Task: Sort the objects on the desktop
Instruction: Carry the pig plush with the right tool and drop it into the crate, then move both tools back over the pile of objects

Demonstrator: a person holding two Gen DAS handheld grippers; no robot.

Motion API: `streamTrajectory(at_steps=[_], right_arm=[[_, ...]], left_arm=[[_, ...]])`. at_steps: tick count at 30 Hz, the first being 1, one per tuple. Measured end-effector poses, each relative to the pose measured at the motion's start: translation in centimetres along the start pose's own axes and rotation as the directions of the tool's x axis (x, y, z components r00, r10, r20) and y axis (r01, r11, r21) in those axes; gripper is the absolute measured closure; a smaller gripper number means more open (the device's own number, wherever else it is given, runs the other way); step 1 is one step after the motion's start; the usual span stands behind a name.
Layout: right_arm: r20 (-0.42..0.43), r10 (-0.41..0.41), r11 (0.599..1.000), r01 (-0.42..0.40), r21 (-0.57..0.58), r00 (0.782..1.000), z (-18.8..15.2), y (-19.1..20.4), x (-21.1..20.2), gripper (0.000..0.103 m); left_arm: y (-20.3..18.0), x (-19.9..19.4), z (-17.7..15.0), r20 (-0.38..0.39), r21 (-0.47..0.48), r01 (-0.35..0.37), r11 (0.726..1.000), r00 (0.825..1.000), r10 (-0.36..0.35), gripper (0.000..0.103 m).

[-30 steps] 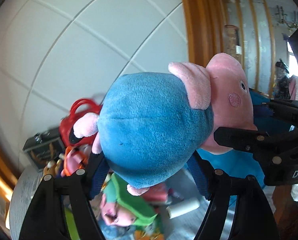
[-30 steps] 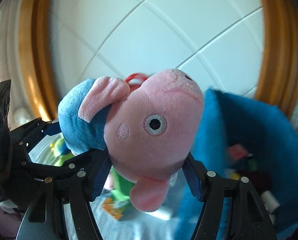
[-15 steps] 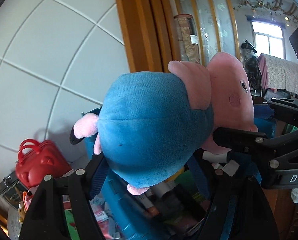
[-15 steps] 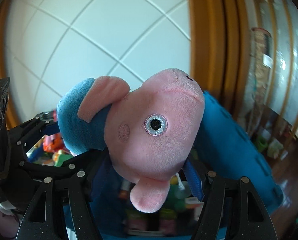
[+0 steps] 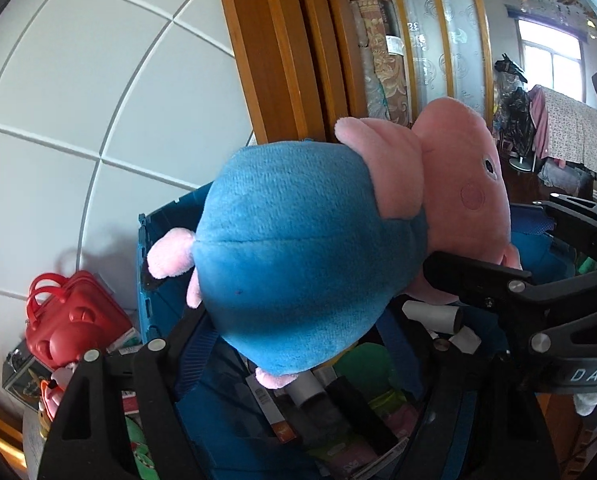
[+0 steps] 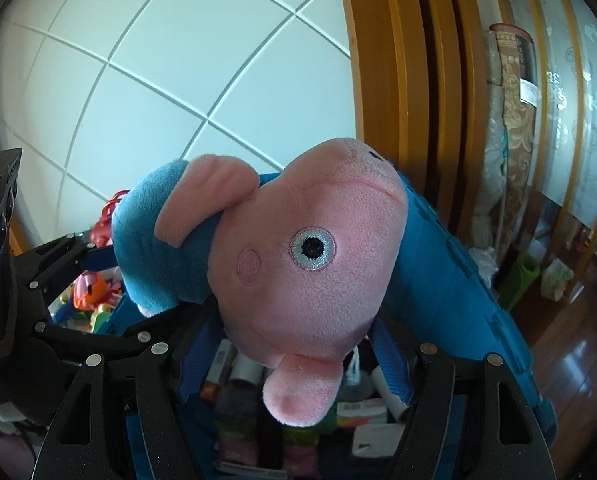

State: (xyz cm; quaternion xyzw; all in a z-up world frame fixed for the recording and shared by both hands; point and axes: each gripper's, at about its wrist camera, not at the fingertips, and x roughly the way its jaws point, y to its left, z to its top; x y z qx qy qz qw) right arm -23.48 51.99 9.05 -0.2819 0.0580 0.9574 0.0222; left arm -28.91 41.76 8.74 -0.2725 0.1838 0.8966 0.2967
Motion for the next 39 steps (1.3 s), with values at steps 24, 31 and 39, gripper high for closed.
streamTrajectory(at_steps=[24,31,39], right_arm=[[0.044,-0.159,0.987,0.158,0.027,0.986,-3.6,-0.9,-2.6,0.0],[0.105,-0.186,0.982,0.187,0.007,0.977,-4.9,1.2,-4.3,0.0],[0.352,-0.19,0.976,0.216,-0.035,0.916,-6.1,8.1,-7.9,0.0]], left_arm=[[0.1,-4.6,-5.8,0.049,-0.076,-0.024,0.997,0.998,0.028,0.024],[2.1,-7.8,-9.0,0.106,-0.147,-0.057,0.988,0.992,0.073,0.024],[7.4,-11.2,-13.6,0.134,-0.274,-0.16,0.948,0.97,0.203,0.024]])
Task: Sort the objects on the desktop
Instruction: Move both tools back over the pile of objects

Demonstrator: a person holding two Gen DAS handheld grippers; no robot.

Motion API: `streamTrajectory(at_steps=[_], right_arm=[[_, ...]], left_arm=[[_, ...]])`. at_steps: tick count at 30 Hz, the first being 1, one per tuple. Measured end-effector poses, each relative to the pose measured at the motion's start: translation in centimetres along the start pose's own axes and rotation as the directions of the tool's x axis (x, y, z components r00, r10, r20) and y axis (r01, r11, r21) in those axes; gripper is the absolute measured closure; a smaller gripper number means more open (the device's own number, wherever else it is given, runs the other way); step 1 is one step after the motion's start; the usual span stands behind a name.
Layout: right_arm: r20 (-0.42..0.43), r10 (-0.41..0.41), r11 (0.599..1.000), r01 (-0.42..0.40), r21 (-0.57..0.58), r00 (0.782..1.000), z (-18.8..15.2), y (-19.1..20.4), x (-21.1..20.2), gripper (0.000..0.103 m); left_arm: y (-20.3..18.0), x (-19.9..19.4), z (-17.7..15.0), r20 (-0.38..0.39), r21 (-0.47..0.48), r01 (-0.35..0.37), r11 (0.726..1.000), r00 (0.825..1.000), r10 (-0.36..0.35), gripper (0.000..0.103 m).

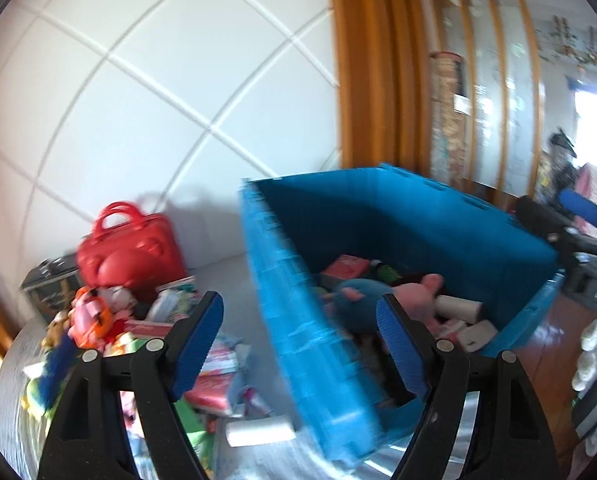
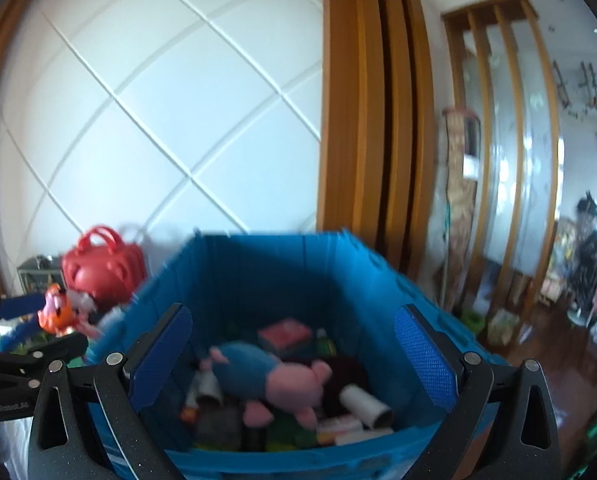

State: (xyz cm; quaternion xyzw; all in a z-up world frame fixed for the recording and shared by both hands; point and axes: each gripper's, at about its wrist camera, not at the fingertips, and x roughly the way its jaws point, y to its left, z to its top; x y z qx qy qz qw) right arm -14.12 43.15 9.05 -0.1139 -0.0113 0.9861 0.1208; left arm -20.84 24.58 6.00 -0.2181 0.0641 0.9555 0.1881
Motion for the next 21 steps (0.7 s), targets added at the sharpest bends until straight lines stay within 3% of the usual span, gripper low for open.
streamTrajectory(at_steps=[7,11,16,21], right_arm=[[-0.01,0.125,0.991,-0.125,-0.043,0.992,-0.2,6.4,-0.8,0.0],[-0.004,0.213,0.975,-0.213,-0.069,0.977,-0.5,10.7,-1.8,0.0],[-0.038,0.315,0.943,-0.318,-0.097,0.948,-1.5,16.1,-2.2,0.0],[-0.11,0.401,0.907,-0.411,-0.092,0.91,-3.5,21.0,-1.5,0.0]], left_arm=[[7.4,-2.4,-3.0,0.001,-0.109,-0.107,0.988,0.994,0.107,0.024],[12.5,-3.7,-5.4,-0.034,-0.172,-0.187,0.967,0.982,0.184,0.024],[19.2,-5.4,-9.0,-0.094,-0.258,-0.288,0.922,0.958,0.273,0.024],[24.6,-6.1,-13.0,-0.188,-0.281,-0.384,0.88,0.921,0.342,0.024]])
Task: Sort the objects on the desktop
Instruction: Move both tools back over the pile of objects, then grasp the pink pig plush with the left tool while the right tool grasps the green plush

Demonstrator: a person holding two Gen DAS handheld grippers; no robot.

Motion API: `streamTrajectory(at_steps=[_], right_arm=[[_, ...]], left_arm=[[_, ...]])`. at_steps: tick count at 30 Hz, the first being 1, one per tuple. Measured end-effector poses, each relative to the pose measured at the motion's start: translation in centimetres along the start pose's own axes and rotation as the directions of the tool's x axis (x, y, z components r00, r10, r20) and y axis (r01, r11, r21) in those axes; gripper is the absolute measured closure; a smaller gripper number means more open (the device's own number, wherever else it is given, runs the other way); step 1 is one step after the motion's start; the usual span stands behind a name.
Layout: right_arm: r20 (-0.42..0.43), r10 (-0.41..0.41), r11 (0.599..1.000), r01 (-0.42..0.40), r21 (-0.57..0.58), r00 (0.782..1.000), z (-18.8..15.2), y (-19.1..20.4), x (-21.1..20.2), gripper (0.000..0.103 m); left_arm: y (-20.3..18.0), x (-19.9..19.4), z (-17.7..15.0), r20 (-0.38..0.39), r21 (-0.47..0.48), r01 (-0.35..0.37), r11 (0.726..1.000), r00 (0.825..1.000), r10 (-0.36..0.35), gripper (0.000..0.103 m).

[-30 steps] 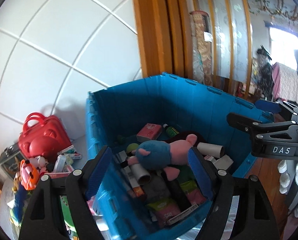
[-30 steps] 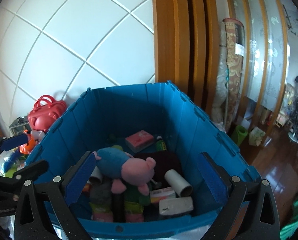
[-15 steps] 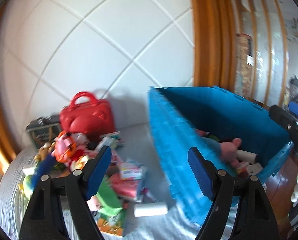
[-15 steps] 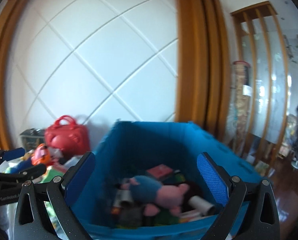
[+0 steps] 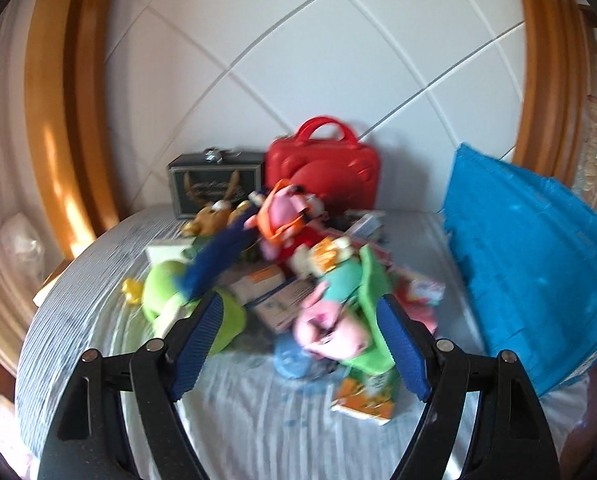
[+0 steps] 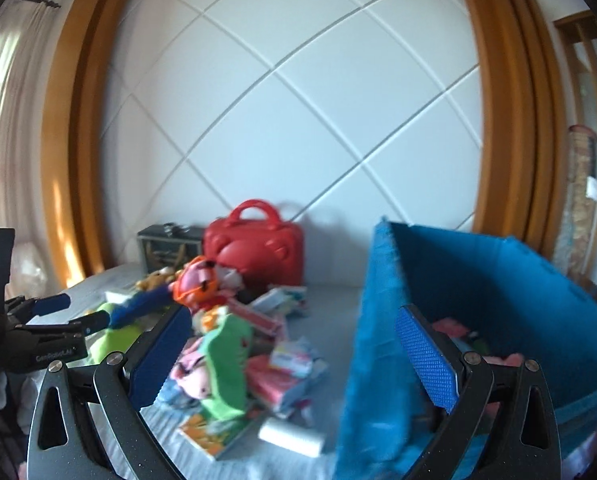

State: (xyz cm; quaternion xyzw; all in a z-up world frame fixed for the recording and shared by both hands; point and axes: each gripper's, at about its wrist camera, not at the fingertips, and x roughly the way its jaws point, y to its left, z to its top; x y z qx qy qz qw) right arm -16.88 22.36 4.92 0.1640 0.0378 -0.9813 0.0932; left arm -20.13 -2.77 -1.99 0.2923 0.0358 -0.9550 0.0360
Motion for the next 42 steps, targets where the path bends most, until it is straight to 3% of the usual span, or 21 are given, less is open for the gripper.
streamTrajectory(at_steps=[6,12,19,32,38,42], right_arm=[[-0.131,0.038,0.999,-0.042,-0.027,0.991,-3.1,4.6,3.8,0.0],[-0.242,0.029,1.0,-0.03,-0.001,0.97,-7.4,5.9,7.4,0.0],[-0.41,-0.003,0.999,0.021,0.039,0.912,-12.1,4.8,11.0,0.0],[-0.485,0.026,0.999,-0.001,0.053,0.874,-12.0,3.2,14.3,0.0],[-0.534,0.102,0.99,-0.034,0.135,0.839,-11.2,3.4,18.8,0.0],[-0.562,0.117,0.99,-0.052,0.131,0.819,-11.3,4.3,21.6,0.009]], left_arm=[[4.7,3.0,-3.6,-0.123,0.001,-0.068,0.998,0.99,0.067,0.024],[6.0,6.3,-6.8,-0.24,0.025,-0.054,0.998,0.969,0.058,0.024],[5.7,9.3,-8.6,-0.318,0.035,-0.014,0.999,0.948,0.025,0.024],[3.4,14.6,-5.8,-0.348,0.054,0.019,0.998,0.938,0.001,0.024],[1.0,18.8,-3.1,-0.359,0.116,0.08,0.99,0.933,-0.033,0.024],[-1.1,22.3,-1.4,-0.381,0.149,0.144,0.978,0.921,-0.078,0.024]])
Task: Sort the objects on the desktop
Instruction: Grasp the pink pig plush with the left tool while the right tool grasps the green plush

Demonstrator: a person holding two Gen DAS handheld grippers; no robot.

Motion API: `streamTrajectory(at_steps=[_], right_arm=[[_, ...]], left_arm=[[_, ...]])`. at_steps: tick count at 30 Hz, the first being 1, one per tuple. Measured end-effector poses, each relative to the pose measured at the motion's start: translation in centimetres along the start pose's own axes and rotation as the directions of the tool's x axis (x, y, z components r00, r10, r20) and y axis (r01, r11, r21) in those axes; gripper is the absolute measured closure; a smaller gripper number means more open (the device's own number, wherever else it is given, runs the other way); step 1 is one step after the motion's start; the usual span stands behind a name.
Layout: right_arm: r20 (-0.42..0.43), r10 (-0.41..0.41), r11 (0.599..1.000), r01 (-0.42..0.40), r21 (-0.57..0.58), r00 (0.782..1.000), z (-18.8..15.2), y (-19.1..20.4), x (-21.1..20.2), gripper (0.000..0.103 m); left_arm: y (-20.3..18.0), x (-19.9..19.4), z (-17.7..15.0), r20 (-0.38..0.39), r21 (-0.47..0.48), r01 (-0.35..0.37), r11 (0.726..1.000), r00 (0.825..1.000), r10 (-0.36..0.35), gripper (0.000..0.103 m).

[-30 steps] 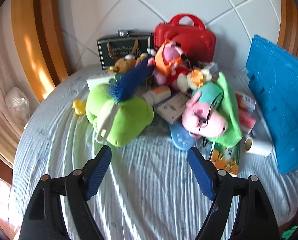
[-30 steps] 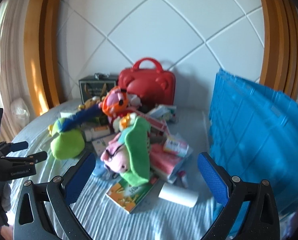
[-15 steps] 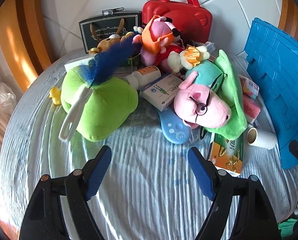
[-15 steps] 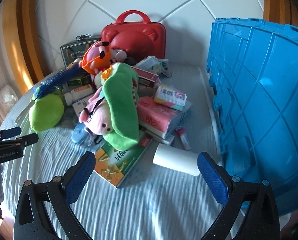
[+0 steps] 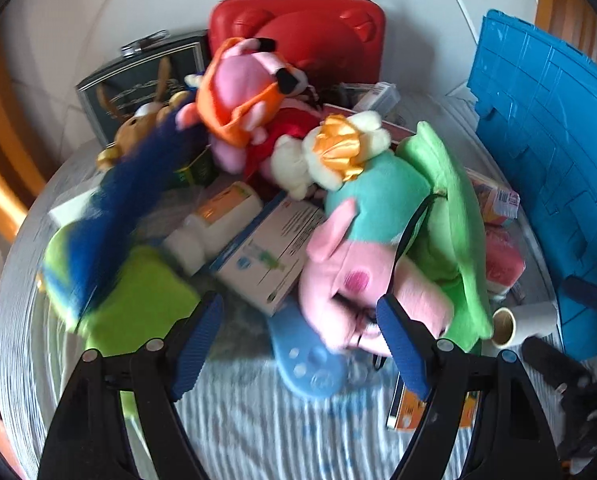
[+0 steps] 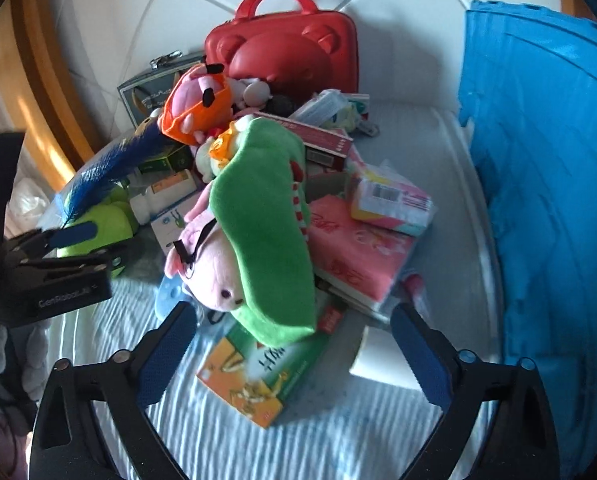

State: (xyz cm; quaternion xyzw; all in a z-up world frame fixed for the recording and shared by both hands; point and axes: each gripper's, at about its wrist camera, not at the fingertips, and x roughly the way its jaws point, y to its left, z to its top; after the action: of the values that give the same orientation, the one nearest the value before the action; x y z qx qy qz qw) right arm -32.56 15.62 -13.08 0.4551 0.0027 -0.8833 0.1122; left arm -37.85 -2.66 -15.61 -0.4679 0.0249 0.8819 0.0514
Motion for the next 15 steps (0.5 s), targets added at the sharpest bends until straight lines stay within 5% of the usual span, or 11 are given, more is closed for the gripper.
streamTrajectory(at_steps=[11,15], right_arm=[[-0.069,-0.048,0.998,0.051,0.044,0.996,0.7,-1.5,4.9,0.01],[-0.081,-0.025,0.997,0.03,0.066,0.996,1.0,-1.6,6.0,0.01]], left_arm=[[-4.1,10.2,4.1,-0.169,0.11,0.113,0.988,0.981,-0.093,0.02],[-3.3,9.8,3.4,-0.139,0.089,0.139,0.986,0.982,-0.126,0.038]])
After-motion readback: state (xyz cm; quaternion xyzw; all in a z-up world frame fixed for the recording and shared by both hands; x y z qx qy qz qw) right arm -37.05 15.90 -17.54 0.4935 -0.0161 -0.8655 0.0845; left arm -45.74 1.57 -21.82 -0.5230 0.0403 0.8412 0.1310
